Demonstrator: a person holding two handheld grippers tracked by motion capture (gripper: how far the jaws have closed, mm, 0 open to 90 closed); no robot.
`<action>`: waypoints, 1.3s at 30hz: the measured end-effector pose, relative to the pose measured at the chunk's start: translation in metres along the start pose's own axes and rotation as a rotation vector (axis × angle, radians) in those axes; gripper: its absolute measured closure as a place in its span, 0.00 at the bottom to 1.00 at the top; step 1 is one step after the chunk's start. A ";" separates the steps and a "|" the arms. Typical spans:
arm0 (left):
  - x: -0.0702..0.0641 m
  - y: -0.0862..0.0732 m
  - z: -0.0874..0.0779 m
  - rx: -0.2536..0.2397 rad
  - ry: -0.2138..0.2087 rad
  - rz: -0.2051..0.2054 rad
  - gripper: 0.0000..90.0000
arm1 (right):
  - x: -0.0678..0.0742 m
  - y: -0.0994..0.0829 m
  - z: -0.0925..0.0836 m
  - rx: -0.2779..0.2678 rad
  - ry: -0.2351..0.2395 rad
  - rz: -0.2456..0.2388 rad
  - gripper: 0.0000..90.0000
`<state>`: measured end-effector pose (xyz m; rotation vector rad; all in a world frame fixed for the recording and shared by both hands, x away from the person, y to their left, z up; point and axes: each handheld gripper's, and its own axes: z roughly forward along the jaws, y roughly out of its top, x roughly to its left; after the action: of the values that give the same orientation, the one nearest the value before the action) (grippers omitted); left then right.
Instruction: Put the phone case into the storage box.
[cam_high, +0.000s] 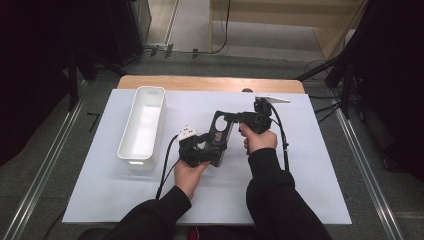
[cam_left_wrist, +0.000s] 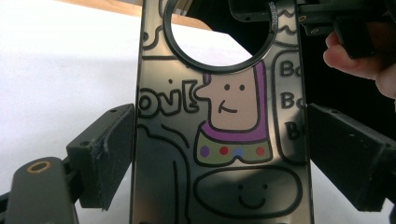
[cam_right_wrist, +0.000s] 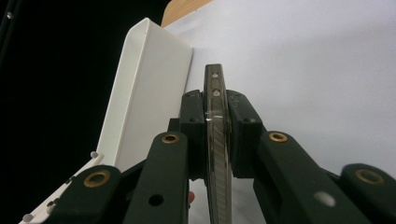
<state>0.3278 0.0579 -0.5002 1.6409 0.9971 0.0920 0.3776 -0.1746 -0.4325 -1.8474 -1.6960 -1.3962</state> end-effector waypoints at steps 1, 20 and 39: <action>-0.001 0.000 0.000 0.002 0.005 0.011 0.13 | 0.000 0.000 -0.001 0.000 0.002 0.001 0.86; -0.010 0.014 0.001 0.076 0.030 0.145 0.08 | 0.004 -0.001 -0.006 0.001 0.009 -0.027 0.86; -0.012 0.031 -0.005 0.206 -0.035 0.194 0.00 | 0.002 0.003 -0.008 0.021 0.006 -0.090 0.86</action>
<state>0.3346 0.0550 -0.4678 1.9196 0.8410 0.0928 0.3764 -0.1802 -0.4254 -1.7740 -1.8045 -1.4114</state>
